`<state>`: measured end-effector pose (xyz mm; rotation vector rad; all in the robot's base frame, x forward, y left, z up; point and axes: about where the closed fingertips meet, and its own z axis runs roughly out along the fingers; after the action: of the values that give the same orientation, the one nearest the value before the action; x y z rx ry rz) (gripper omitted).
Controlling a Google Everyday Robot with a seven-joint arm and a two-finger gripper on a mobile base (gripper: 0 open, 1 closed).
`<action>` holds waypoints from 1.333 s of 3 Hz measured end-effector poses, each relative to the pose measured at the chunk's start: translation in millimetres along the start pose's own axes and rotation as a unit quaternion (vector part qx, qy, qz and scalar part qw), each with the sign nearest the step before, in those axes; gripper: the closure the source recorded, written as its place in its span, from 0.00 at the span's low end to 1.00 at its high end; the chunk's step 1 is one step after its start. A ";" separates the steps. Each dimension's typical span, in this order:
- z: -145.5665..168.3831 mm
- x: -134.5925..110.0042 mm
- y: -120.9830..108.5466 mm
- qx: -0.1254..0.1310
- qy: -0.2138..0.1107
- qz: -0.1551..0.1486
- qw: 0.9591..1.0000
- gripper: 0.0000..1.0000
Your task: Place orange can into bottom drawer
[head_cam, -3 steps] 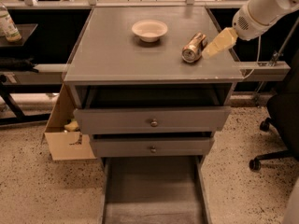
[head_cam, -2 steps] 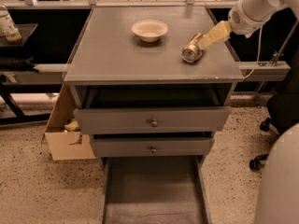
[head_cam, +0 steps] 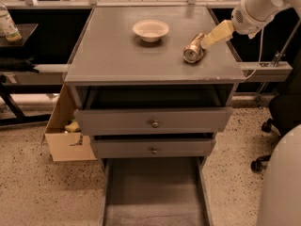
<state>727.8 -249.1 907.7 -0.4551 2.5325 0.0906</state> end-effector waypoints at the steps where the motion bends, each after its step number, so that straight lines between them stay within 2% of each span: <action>1: 10.1 -10.1 4.5 0.004 -0.002 0.018 1.000 0.00; 2: 19.8 -39.1 9.0 0.021 -0.024 0.051 0.998 0.00; 3: 38.6 -63.5 16.9 0.034 -0.028 0.107 0.993 0.00; 4: 55.4 -69.4 24.6 0.035 -0.017 0.140 0.989 0.00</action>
Offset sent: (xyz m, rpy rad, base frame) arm 0.0703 0.0390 0.0228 0.0712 -0.1071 -0.2152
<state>802.6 -196.3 897.8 -0.0670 2.5413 0.1139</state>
